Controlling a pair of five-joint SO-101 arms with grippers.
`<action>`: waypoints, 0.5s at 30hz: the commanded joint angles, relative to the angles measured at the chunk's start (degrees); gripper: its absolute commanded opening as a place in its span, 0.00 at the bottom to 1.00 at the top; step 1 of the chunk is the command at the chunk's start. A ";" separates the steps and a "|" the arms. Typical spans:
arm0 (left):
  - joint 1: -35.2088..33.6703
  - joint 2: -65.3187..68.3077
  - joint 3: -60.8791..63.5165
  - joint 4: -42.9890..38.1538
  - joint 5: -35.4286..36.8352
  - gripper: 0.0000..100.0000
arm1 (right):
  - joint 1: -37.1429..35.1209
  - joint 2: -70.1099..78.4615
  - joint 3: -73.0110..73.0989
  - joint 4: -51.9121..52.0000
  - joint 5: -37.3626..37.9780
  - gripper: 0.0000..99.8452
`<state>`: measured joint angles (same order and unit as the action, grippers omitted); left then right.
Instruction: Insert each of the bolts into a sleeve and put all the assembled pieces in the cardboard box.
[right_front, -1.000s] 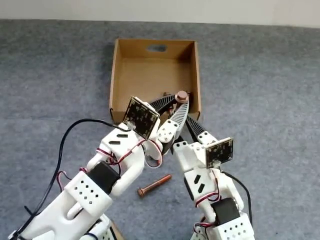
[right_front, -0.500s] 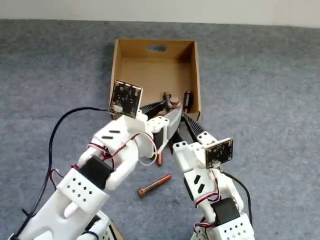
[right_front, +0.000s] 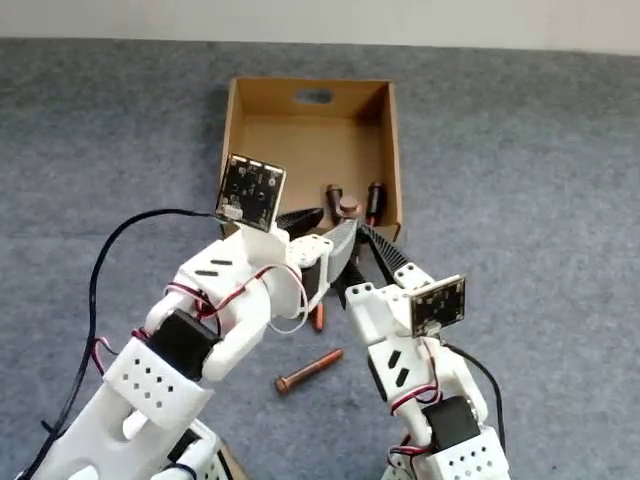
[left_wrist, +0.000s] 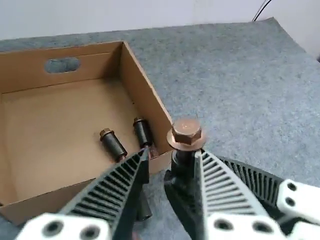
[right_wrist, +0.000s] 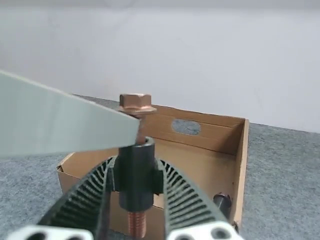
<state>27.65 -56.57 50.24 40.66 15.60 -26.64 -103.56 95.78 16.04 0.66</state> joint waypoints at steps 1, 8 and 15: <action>1.27 -5.41 -1.80 3.87 -3.43 0.15 | 0.13 -1.36 5.14 -1.54 -0.26 0.01; -0.40 -18.42 -1.45 10.55 -9.41 0.15 | 0.13 -1.36 5.23 -1.54 -0.26 0.01; -16.13 -21.67 4.70 16.79 -9.49 0.15 | 0.13 -1.27 4.79 2.24 -0.26 0.01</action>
<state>18.07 -77.93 52.35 55.96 6.55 -26.64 -103.65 95.78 16.40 0.66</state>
